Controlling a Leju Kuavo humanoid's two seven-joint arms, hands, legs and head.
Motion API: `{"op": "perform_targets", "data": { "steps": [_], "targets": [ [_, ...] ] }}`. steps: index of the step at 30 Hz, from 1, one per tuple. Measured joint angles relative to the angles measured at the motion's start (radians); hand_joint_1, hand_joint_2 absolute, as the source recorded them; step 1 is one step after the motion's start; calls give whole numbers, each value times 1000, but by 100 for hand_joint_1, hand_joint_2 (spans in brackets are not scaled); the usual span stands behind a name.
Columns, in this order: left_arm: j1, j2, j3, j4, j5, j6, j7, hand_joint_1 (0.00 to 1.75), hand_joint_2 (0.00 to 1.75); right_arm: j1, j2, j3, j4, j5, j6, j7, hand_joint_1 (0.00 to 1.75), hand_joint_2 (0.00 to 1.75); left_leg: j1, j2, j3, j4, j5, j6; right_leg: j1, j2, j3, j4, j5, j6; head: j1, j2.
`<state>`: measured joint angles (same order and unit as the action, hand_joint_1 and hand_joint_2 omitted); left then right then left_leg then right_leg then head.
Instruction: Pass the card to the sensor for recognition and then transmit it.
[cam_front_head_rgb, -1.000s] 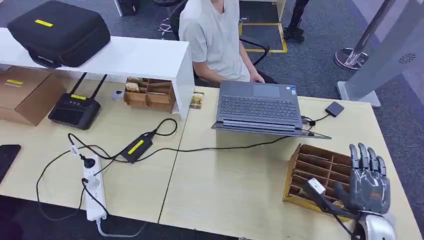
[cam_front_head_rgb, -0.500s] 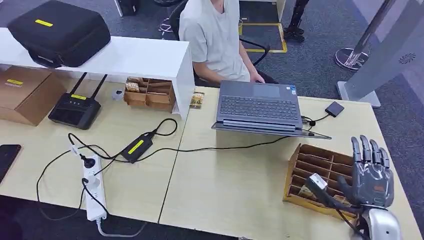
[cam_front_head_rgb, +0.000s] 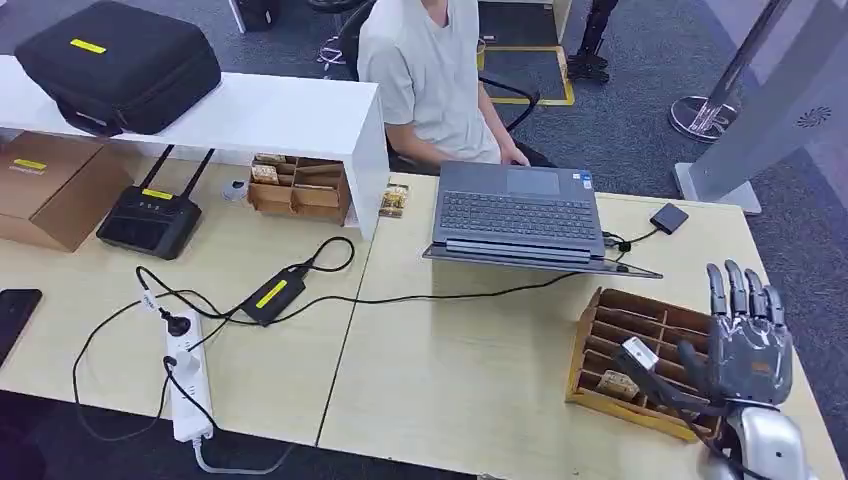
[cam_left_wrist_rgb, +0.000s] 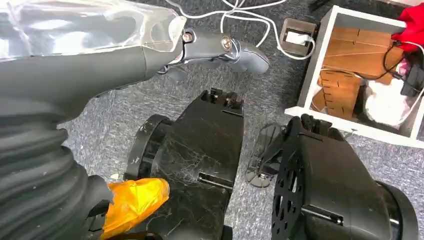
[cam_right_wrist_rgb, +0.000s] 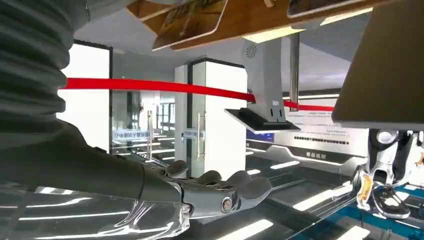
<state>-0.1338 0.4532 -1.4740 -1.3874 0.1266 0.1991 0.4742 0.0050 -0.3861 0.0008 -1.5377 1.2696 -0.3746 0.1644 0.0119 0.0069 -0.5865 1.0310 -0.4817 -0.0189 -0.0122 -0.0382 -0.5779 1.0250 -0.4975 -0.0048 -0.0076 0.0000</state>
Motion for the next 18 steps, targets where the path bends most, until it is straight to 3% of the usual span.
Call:
{"op": "perform_targets", "data": {
  "steps": [18],
  "targets": [
    [-1, 0, 0, 1, -1, 0, 0, 0, 175, 30, 0, 9, 30, 0, -8, -1, 0, 175, 0, 0, 0, 0, 0, 0, 0, 0, 0, 0, 0, 0, 0, 0]
  ]
}}
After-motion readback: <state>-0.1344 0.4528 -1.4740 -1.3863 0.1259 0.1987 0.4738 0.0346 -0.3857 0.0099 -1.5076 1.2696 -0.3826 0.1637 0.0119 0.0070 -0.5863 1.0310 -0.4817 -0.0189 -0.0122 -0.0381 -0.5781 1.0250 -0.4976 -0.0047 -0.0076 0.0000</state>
